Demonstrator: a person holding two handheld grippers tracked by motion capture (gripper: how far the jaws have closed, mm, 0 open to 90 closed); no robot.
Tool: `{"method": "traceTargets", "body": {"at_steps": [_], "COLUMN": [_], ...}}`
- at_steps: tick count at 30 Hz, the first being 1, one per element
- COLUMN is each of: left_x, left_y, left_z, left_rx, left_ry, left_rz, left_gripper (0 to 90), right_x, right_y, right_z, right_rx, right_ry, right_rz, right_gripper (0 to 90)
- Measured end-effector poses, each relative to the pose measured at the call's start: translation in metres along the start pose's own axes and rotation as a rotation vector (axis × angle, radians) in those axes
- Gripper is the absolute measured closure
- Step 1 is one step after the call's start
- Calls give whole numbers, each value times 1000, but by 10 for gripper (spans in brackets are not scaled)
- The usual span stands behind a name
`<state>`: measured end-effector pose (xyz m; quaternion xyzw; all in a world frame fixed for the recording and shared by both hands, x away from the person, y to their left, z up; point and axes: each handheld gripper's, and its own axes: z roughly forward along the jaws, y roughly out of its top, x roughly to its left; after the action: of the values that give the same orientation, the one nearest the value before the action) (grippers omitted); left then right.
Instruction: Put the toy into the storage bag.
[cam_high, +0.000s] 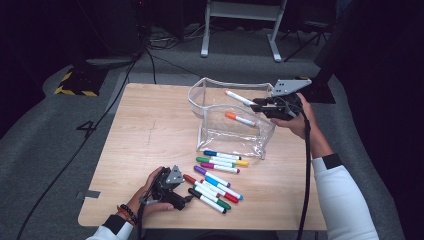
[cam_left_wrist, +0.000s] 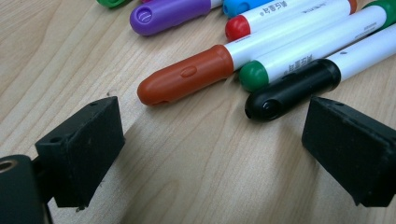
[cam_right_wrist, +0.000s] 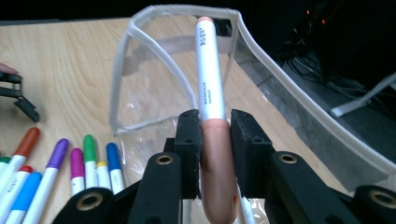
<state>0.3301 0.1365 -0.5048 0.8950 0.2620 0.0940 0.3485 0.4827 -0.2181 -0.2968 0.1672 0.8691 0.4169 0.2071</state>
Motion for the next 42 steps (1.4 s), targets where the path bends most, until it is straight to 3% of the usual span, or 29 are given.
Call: {"method": "traceTargets", "body": {"at_steps": [8, 11, 15, 16, 22, 27, 29, 31, 32, 33, 35, 42], "left_x": [0, 0, 0, 0, 0, 0, 0, 0, 0, 0, 0, 0], "left_y": [0, 0, 0, 0, 0, 0, 0, 0, 0, 0, 0, 0], "left_z": [0, 0, 0, 0, 0, 0, 0, 0, 0, 0, 0, 0], "left_rx": [0, 0, 0, 0, 0, 0, 0, 0, 0, 0, 1, 0], "left_ry": [0, 0, 0, 0, 0, 0, 0, 0, 0, -1, 0, -1], "left_rz": [0, 0, 0, 0, 0, 0, 0, 0, 0, 0, 0, 0], "left_gripper": [59, 59, 59, 59, 59, 59, 59, 59, 59, 59, 59, 59], "right_x": [-10, -15, -18, -17, -13, -9, -9, -10, -10, -11, -12, -12], "right_y": [-7, -7, -8, -9, -10, -10, -10, -11, -11, -12, -13, -17], "right_z": [21, 30, 36, 39, 44, 46, 46, 44, 42, 38, 36, 11], "right_rx": [90, 164, 222, 253, 319, 348, 342, 333, 317, 274, 255, 127], "right_ry": [2, 13, 24, 39, 165, 193, 158, 141, 133, 111, 113, 47], "right_rz": [46, 58, 68, 64, 68, 61, 55, 55, 48, 74, 93, 123], "right_gripper": [739, 739, 739, 738, 738, 734, 663, 660, 645, 630, 622, 529]}}
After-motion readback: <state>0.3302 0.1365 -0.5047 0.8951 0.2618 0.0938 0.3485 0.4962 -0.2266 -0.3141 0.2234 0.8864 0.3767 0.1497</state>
